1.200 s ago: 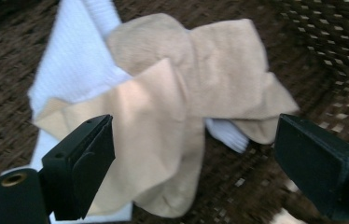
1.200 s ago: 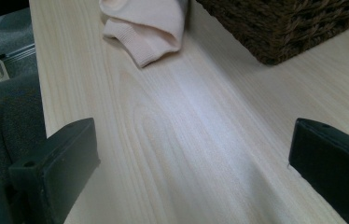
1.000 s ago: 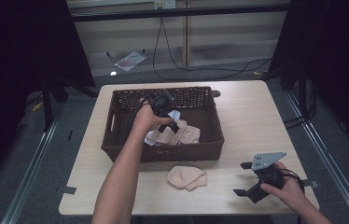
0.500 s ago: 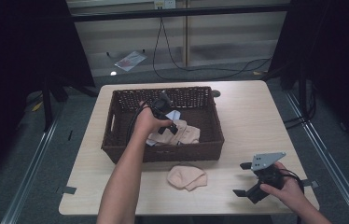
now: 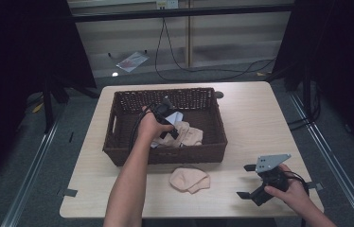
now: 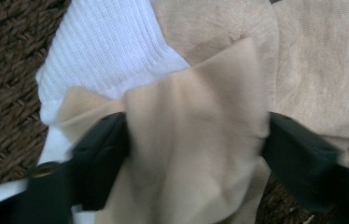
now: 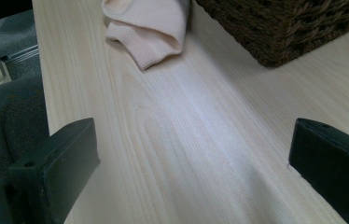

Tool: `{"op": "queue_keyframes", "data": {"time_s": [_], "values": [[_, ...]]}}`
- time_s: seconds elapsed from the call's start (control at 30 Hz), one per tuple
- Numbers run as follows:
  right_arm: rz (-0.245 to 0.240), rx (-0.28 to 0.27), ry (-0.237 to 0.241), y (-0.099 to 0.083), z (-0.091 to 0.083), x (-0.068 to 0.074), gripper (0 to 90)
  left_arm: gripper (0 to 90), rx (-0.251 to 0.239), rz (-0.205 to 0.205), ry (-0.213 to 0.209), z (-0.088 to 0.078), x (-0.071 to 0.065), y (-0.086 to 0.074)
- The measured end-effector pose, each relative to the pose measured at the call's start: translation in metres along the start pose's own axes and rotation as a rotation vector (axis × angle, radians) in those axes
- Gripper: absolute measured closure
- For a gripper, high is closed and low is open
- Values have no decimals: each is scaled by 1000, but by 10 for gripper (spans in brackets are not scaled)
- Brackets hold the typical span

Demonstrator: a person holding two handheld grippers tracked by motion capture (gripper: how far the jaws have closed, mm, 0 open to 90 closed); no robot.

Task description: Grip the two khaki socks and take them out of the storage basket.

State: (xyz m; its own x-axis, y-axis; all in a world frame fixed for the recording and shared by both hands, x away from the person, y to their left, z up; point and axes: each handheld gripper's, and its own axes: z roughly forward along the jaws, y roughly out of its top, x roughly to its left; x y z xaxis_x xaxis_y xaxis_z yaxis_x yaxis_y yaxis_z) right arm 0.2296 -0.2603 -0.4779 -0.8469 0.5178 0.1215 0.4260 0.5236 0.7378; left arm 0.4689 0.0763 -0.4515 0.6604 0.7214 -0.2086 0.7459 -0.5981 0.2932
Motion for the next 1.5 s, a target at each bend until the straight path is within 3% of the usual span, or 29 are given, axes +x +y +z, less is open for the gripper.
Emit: {"op": "queue_keyframes", "data": {"time_s": [0.03,0.07,0.1,0.13,0.17,0.23,0.3,0.67,1.03,1.5], "values": [[2,-1,4,0,0,0,9,343,-1,2,1,-1,0,0],[0,0,2,0,0,0,9,409,11,6,6,-2,0,-1],[2,0,3,0,0,0,9,546,13,16,8,-2,1,-1],[2,-1,2,0,0,0,9,627,15,10,9,-5,1,-1],[3,-2,0,0,-1,0,9,800,17,0,3,-8,1,-1],[6,-3,1,0,-1,0,9,820,47,-37,-16,-14,2,-2],[4,-3,-3,0,-1,0,9,832,66,-47,-51,-19,2,-2],[-2,-6,-1,0,0,-1,9,834,-13,-44,-118,-70,-10,2],[-7,-3,-9,0,1,0,9,833,-29,-15,-137,-106,-24,4],[-4,2,-2,0,1,0,9,833,-10,27,-154,-134,-40,6]]}}
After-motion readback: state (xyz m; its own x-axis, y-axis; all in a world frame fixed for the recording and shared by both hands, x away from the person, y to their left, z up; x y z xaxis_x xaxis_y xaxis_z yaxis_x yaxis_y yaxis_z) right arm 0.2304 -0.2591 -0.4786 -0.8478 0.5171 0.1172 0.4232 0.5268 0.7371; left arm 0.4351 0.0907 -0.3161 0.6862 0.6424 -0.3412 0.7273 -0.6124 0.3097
